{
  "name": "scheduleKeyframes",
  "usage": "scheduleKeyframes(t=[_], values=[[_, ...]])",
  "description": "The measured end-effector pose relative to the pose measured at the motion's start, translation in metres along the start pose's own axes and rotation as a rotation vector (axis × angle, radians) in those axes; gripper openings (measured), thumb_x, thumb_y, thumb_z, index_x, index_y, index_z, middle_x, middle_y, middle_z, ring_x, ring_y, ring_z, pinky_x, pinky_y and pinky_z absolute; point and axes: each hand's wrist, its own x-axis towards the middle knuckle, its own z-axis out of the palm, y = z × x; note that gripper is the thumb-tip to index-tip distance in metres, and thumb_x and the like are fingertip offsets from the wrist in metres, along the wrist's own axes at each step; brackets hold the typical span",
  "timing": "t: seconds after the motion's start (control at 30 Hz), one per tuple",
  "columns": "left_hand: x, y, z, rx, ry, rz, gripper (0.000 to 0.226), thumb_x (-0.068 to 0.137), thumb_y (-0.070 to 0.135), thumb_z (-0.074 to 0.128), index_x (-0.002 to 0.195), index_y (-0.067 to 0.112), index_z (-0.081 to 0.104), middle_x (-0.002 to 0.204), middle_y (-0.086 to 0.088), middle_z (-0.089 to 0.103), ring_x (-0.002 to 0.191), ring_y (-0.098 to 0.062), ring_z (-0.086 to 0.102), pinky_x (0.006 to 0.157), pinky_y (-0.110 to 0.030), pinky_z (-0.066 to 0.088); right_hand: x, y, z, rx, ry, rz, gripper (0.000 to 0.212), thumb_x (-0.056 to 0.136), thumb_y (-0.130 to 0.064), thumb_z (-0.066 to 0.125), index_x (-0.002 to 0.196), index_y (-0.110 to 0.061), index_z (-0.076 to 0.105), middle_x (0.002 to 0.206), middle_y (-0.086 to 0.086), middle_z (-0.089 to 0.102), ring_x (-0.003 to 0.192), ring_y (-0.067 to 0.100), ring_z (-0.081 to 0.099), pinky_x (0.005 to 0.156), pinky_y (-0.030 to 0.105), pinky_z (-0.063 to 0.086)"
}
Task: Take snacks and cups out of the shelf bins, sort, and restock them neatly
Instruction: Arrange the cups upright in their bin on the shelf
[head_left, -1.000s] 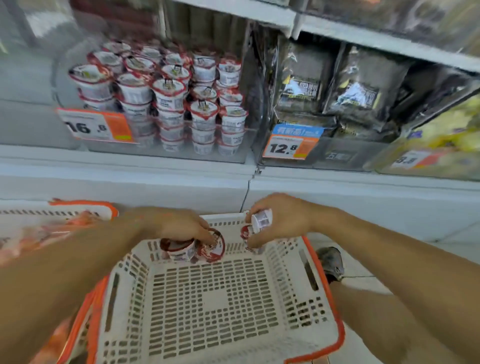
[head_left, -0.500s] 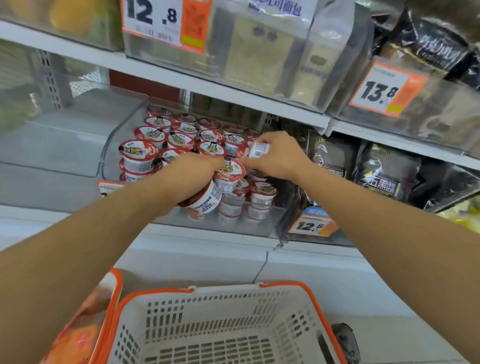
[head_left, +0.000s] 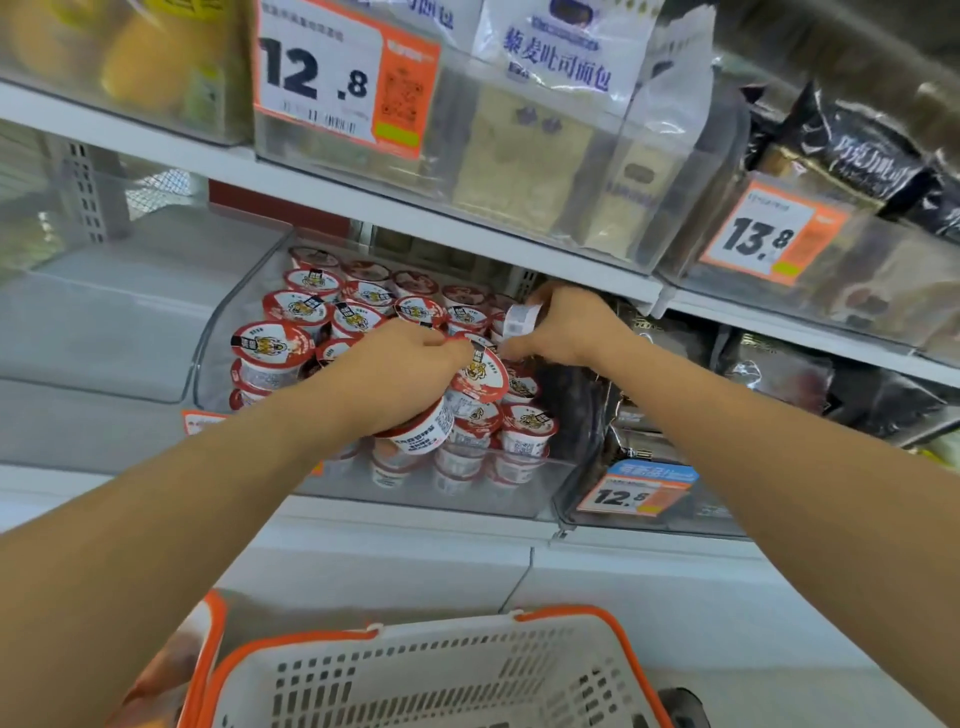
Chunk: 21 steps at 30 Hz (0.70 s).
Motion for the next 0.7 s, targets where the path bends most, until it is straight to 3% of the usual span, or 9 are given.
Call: scheduleKeyframes(t=[0.07, 0.13, 0.27, 0.4, 0.5, 0.6, 0.7], values=[[0.001, -0.001, 0.003, -0.002, 0.028, 0.025, 0.019, 0.1, 0.042, 0.049, 0.091, 0.024, 0.047, 0.092, -0.004, 0.042, 0.083, -0.017, 0.04, 0.057, -0.027, 0.024, -0.003, 0.004, -0.003, -0.155, -0.03, -0.018, 0.075, 0.064, -0.036, 0.093, 0.125, -0.011, 0.058, 0.109, 0.005, 0.061, 0.095, 0.022, 0.057, 0.074, 0.027, 0.041], [0.003, 0.0, 0.006, -0.021, 0.067, 0.042, 0.018, 0.1, 0.039, 0.05, 0.091, 0.024, 0.045, 0.093, -0.003, 0.038, 0.081, -0.017, 0.038, 0.056, -0.028, 0.02, -0.004, 0.006, 0.0, -0.224, -0.079, -0.033, 0.079, 0.061, -0.029, 0.095, 0.128, -0.012, 0.058, 0.111, 0.006, 0.063, 0.096, 0.023, 0.059, 0.073, 0.026, 0.042], [0.007, 0.003, 0.011, -0.034, 0.114, 0.025, 0.021, 0.098, 0.039, 0.052, 0.091, 0.022, 0.043, 0.078, 0.002, 0.033, 0.059, -0.007, 0.025, 0.054, -0.026, 0.018, -0.008, 0.009, 0.007, -0.274, -0.058, -0.158, 0.093, 0.066, -0.016, 0.091, 0.146, -0.014, 0.044, 0.137, 0.014, 0.054, 0.122, 0.031, 0.054, 0.097, 0.031, 0.045], [0.01, 0.009, 0.015, -0.057, 0.116, 0.028, 0.028, 0.099, 0.04, 0.052, 0.079, 0.021, 0.046, 0.068, 0.008, 0.035, 0.056, -0.004, 0.028, 0.054, -0.02, 0.023, -0.024, 0.011, 0.0, -0.252, -0.003, -0.26, 0.08, 0.073, -0.008, 0.081, 0.144, -0.018, 0.045, 0.13, 0.013, 0.054, 0.119, 0.029, 0.055, 0.096, 0.033, 0.048], [0.013, 0.016, 0.017, -0.094, 0.109, 0.043, 0.026, 0.098, 0.04, 0.053, 0.079, 0.023, 0.054, 0.066, 0.004, 0.049, 0.052, -0.006, 0.038, 0.055, -0.024, 0.031, -0.052, 0.012, -0.018, 0.094, -0.11, -0.318, 0.075, 0.074, 0.002, 0.073, 0.14, -0.026, 0.051, 0.125, 0.001, 0.058, 0.108, 0.018, 0.064, 0.087, 0.037, 0.059], [0.018, 0.022, 0.022, -0.144, 0.085, 0.074, 0.017, 0.097, 0.038, 0.055, 0.089, 0.024, 0.053, 0.084, -0.001, 0.047, 0.064, -0.01, 0.039, 0.056, -0.023, 0.028, -0.084, 0.016, -0.025, 0.503, -0.258, -0.399, 0.082, 0.074, -0.001, 0.085, 0.142, -0.032, 0.05, 0.13, -0.006, 0.058, 0.103, 0.02, 0.069, 0.082, 0.04, 0.062], [0.022, 0.028, 0.032, -0.132, 0.022, 0.091, 0.017, 0.093, 0.04, 0.059, 0.093, 0.024, 0.054, 0.093, -0.002, 0.049, 0.083, -0.016, 0.045, 0.058, -0.025, 0.029, -0.092, 0.027, -0.01, 0.628, -0.084, -0.388, 0.06, 0.08, -0.015, 0.085, 0.132, -0.031, 0.06, 0.122, -0.005, 0.066, 0.089, 0.021, 0.073, 0.083, 0.04, 0.06]])
